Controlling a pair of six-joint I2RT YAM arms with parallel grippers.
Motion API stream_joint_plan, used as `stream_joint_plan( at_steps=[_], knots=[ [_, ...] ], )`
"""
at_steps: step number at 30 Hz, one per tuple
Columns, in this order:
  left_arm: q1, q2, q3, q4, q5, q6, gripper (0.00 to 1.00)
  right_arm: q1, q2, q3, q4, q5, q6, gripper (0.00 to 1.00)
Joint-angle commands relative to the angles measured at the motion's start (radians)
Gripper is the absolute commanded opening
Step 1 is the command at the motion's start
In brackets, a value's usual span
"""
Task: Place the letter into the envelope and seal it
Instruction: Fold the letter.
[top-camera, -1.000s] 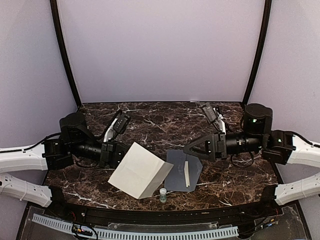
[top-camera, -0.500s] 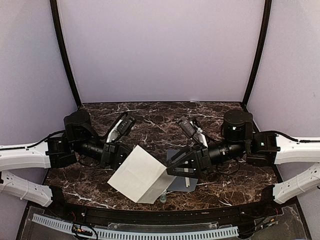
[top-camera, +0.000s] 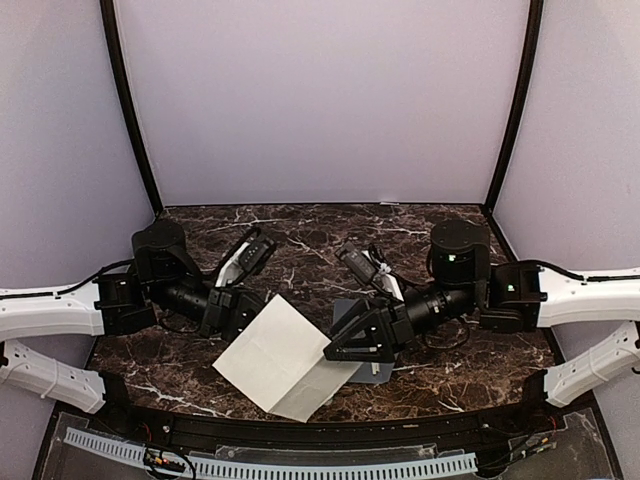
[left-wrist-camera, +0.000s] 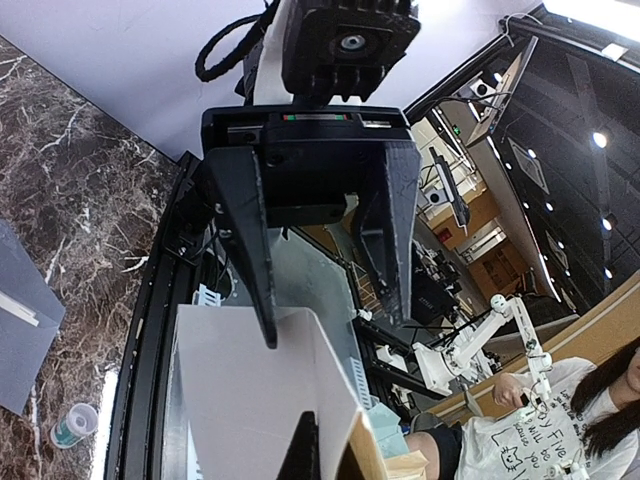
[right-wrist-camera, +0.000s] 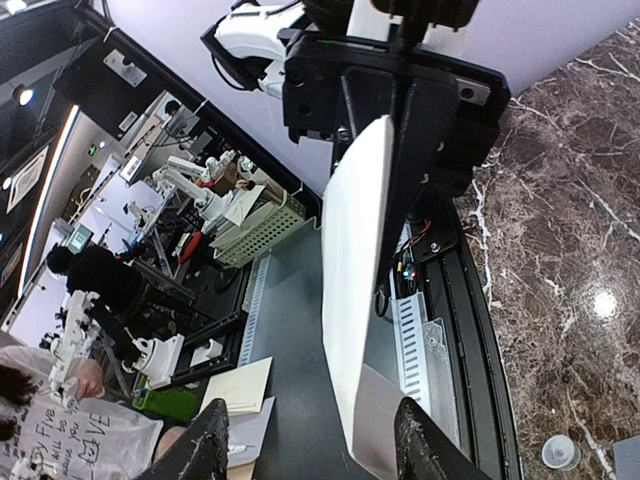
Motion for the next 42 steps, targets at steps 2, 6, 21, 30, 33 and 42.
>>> stream_joint_plan(
  at_steps=[2,6,21,30,33,42],
  knots=[
    [0.005,0.016,0.039,0.015,0.037,-0.001,0.00,0.023,0.012,0.027,0.042,-0.045,-0.003,0.47],
    [0.005,0.028,0.046,0.015,0.042,0.003,0.00,0.028,0.023,0.031,0.038,-0.050,-0.005,0.39],
    [0.005,0.043,0.060,0.003,0.047,0.013,0.00,0.029,0.038,0.037,0.018,-0.005,-0.009,0.02],
    [0.016,-0.035,0.107,-0.204,-0.272,0.091,0.51,0.029,-0.027,0.012,-0.059,0.201,0.006,0.00],
    [0.049,-0.091,0.094,-0.247,-0.383,0.067,0.66,0.026,-0.071,-0.012,-0.094,0.327,0.030,0.00],
    [0.151,-0.285,-0.015,-0.243,-0.492,-0.062,0.75,0.012,-0.199,-0.078,-0.091,0.550,0.077,0.00]
  ],
)
